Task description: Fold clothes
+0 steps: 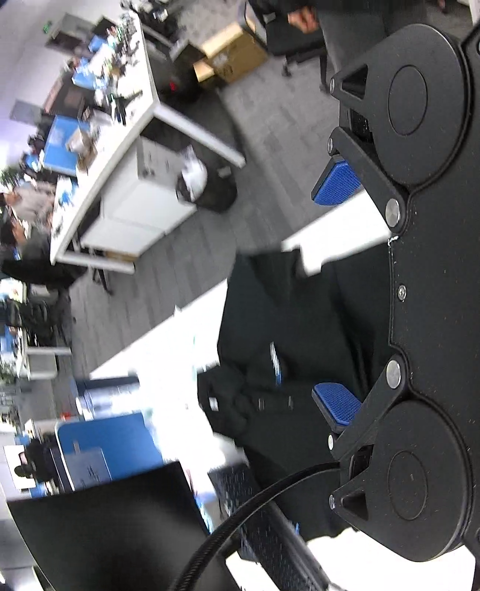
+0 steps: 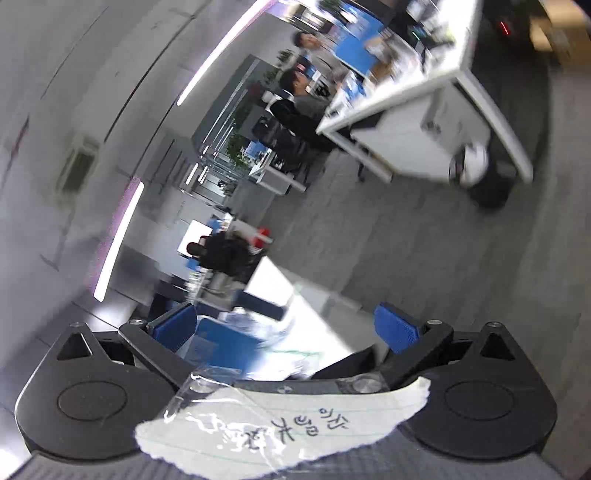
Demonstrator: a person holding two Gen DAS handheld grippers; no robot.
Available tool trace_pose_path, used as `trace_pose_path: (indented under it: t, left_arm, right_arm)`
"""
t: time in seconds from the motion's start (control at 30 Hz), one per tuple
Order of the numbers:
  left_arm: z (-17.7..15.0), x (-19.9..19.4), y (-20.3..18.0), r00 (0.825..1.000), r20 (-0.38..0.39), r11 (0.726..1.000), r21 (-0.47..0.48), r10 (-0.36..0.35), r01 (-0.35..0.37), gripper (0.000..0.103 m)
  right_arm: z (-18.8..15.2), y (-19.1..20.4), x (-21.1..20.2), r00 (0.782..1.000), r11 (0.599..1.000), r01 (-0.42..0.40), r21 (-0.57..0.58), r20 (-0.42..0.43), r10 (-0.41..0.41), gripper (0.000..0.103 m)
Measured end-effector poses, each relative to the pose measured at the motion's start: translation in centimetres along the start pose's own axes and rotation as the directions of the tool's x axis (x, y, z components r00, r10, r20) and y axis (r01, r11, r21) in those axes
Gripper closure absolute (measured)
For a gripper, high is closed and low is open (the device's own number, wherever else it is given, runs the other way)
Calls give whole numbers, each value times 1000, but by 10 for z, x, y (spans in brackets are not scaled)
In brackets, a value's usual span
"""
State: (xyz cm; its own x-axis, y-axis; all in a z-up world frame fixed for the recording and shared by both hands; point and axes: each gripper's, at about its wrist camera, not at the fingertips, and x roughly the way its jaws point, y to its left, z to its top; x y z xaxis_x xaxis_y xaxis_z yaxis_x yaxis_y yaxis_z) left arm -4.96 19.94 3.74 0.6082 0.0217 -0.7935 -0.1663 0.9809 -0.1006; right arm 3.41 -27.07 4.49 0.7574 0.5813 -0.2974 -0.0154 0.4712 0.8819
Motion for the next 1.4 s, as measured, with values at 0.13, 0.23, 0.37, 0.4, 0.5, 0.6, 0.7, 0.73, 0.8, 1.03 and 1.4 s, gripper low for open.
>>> trace_pose_path:
  t: [0.13, 0.23, 0.37, 0.4, 0.5, 0.6, 0.7, 0.73, 0.8, 1.03, 1.4]
  left_arm:
    - [-9, -17, -17, 999, 41, 1000, -4, -26, 26, 2]
    - [-16, -34, -18, 995, 98, 999, -30, -18, 21, 2]
    - [-27, -64, -3, 971, 237, 986, -152, -25, 62, 2]
    - [-28, -67, 1, 965, 258, 980, -182, -36, 85, 2]
    - [-28, -78, 13, 944, 323, 951, -267, -63, 155, 2]
    - [-24, -82, 26, 918, 351, 882, -353, -185, 313, 2]
    - [-26, -82, 42, 808, 451, 715, -412, -379, 565, 2]
    - [-26, -82, 45, 773, 481, 658, -429, -413, 618, 2]
    - [-26, -83, 47, 718, 533, 577, -441, -448, 687, 2]
    - [-18, -81, 54, 566, 629, 310, -477, -533, 822, 1]
    - [-67, -69, 58, 981, 187, 960, -265, -45, 94, 1]
  right_arm:
    - [-3, 4, -34, 998, 998, -50, 43, 37, 48, 0]
    - [-12, -2, -44, 979, 979, -203, 36, 41, 201, 0]
    - [-1, -8, -36, 957, 956, -288, 62, 48, 286, 0]
    - [1, -8, -35, 952, 947, -307, 92, 31, 305, 0]
    - [0, -15, -30, 852, 835, -517, 187, 13, 524, 0]
    - [-9, -25, -10, 754, 677, -636, 370, 110, 648, 0]
    - [-23, -37, 9, 624, 442, -698, 563, 175, 762, 0]
    - [-29, -41, 11, 583, 373, -722, 583, 222, 782, 0]
    - [-36, -48, 14, 571, 327, -744, 583, 299, 765, 0]
    - [-48, -46, 11, 620, 390, -733, 557, 311, 721, 0]
    - [-117, 36, 1, 949, 899, -133, -418, -314, -6, 0]
